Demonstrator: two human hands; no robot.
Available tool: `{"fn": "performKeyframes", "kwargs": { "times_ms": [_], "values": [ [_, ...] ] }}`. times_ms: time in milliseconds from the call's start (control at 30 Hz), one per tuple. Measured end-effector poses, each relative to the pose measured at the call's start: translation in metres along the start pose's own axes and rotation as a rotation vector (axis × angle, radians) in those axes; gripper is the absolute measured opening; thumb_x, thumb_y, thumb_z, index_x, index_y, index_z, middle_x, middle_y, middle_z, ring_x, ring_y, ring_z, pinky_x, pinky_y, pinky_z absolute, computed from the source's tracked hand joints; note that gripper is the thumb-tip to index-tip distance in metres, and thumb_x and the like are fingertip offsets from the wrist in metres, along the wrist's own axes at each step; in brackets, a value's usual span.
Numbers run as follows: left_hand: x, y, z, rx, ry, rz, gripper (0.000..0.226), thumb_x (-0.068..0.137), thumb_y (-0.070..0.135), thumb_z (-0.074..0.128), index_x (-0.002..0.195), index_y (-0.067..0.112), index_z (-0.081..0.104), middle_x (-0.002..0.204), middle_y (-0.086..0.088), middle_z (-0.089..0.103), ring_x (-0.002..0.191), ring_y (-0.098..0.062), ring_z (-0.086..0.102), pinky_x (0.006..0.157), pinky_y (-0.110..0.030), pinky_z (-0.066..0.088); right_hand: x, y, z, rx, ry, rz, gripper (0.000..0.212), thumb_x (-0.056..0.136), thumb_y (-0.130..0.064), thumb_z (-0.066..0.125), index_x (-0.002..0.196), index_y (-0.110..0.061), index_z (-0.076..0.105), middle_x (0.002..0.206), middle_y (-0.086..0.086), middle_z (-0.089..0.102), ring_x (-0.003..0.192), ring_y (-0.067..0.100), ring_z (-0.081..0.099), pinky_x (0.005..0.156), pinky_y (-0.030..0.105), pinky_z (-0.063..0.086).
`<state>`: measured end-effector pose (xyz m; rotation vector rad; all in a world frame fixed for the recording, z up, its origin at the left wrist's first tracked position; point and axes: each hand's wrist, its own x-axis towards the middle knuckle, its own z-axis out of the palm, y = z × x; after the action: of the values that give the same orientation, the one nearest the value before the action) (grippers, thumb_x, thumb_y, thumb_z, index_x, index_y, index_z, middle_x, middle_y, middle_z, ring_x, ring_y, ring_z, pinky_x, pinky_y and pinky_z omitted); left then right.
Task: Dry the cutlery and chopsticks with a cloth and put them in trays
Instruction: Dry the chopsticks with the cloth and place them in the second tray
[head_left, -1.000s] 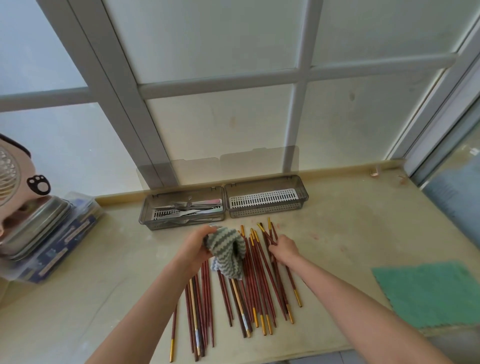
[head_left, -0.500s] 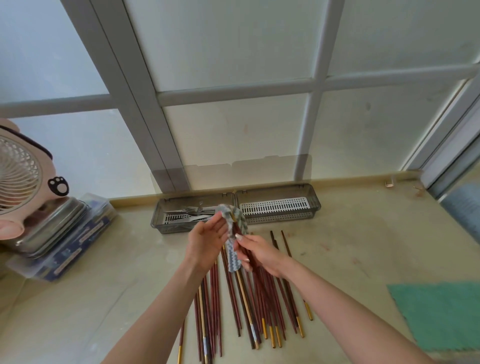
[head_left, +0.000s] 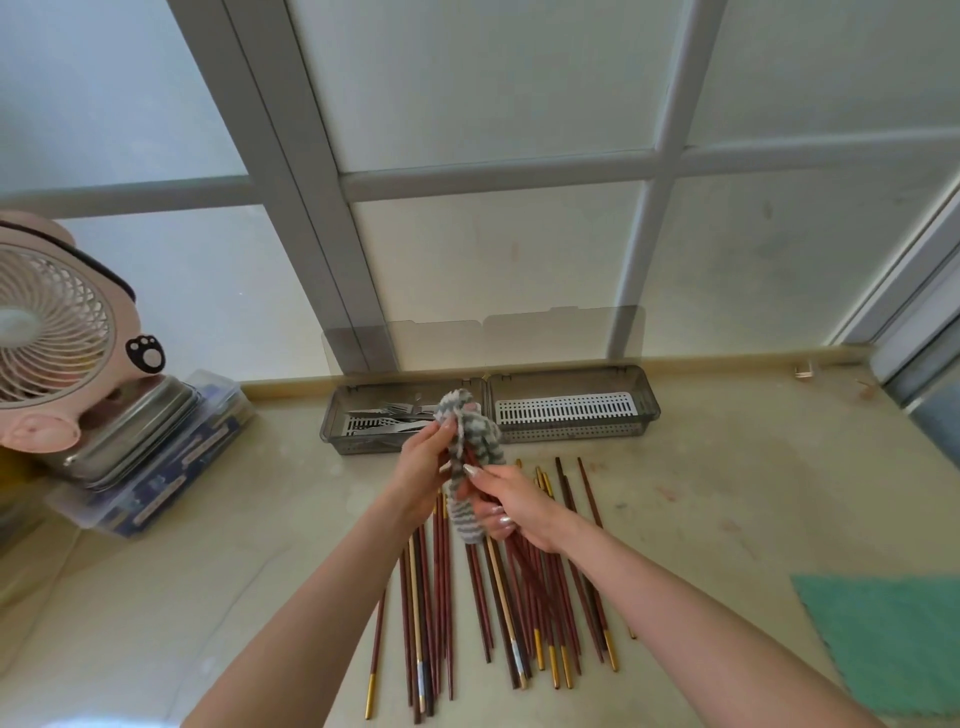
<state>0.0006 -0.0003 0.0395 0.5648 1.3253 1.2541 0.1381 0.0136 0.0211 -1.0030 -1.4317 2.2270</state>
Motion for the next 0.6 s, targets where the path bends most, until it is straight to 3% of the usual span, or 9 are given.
{"fn": "performKeyframes", "kwargs": {
  "times_ms": [67,167,233,300,367,433,533,600],
  "values": [
    [-0.004,0.001,0.002,0.014,0.004,0.021,0.027,0.098,0.02,0.042,0.108,0.002,0.06,0.104,-0.016,0.065,0.095,-0.025,0.061,0.085,-0.036,0.05,0.0,0.003,0.001,0.019,0.006,0.015,0.035,0.103,-0.028,0.034,0.079,-0.011,0.052,0.052,-0.004,0.031,0.039,0.006,0.026,0.038,0.017,0.021],
    [-0.009,-0.003,0.007,0.025,0.052,0.07,0.023,0.098,0.017,0.044,0.103,0.001,0.06,0.094,-0.012,0.068,0.084,-0.019,0.065,0.068,-0.024,0.053,0.002,0.007,0.006,0.067,0.083,-0.013,0.034,0.103,-0.027,0.035,0.077,-0.011,0.051,0.05,-0.005,0.032,0.037,0.005,0.027,0.037,0.017,0.02],
    [-0.014,-0.013,0.009,0.099,0.047,0.059,0.022,0.097,0.018,0.045,0.104,0.003,0.061,0.094,-0.012,0.068,0.081,-0.018,0.066,0.067,-0.024,0.052,0.007,0.009,0.008,0.071,0.18,-0.035,0.031,0.102,-0.026,0.038,0.082,-0.009,0.054,0.051,-0.002,0.043,0.04,0.008,0.037,0.039,0.019,0.028],
    [-0.018,-0.017,0.009,0.107,0.019,0.024,0.021,0.097,0.018,0.046,0.101,0.005,0.062,0.09,-0.011,0.068,0.077,-0.016,0.067,0.065,-0.024,0.052,0.011,0.007,0.007,0.058,0.214,-0.025,0.03,0.1,-0.028,0.043,0.091,-0.005,0.06,0.065,0.005,0.056,0.053,0.014,0.052,0.049,0.023,0.04],
    [-0.018,-0.012,0.005,0.075,0.025,0.0,0.017,0.096,0.014,0.047,0.093,0.004,0.062,0.079,-0.009,0.064,0.065,-0.013,0.063,0.058,-0.021,0.05,0.011,0.001,0.003,0.004,0.121,0.014,0.034,0.098,-0.033,0.046,0.099,-0.003,0.061,0.08,0.009,0.061,0.068,0.019,0.059,0.062,0.027,0.048],
    [-0.016,-0.002,0.001,0.087,0.075,0.012,0.015,0.093,0.012,0.052,0.085,0.003,0.061,0.077,-0.01,0.063,0.067,-0.017,0.06,0.059,-0.024,0.05,0.008,-0.012,-0.001,-0.219,0.078,0.047,0.042,0.094,-0.045,0.048,0.1,-0.006,0.063,0.087,0.005,0.067,0.078,0.018,0.065,0.068,0.024,0.053],
    [-0.015,0.013,-0.001,0.159,0.114,0.064,0.013,0.086,0.012,0.062,0.075,0.004,0.06,0.071,-0.007,0.064,0.063,-0.016,0.062,0.055,-0.022,0.05,0.004,-0.028,-0.01,-0.365,0.409,-0.11,0.046,0.091,-0.05,0.05,0.086,-0.007,0.067,0.075,0.002,0.068,0.062,0.012,0.063,0.057,0.018,0.05],
    [-0.014,0.019,-0.002,0.251,0.093,0.07,0.013,0.082,0.013,0.067,0.076,0.004,0.061,0.073,-0.007,0.066,0.065,-0.016,0.064,0.052,-0.019,0.051,0.005,-0.034,-0.021,-0.218,0.592,-0.247,0.022,0.094,-0.029,0.054,0.085,-0.014,0.067,0.075,0.004,0.065,0.056,0.011,0.056,0.052,0.018,0.045]
  ]
}}
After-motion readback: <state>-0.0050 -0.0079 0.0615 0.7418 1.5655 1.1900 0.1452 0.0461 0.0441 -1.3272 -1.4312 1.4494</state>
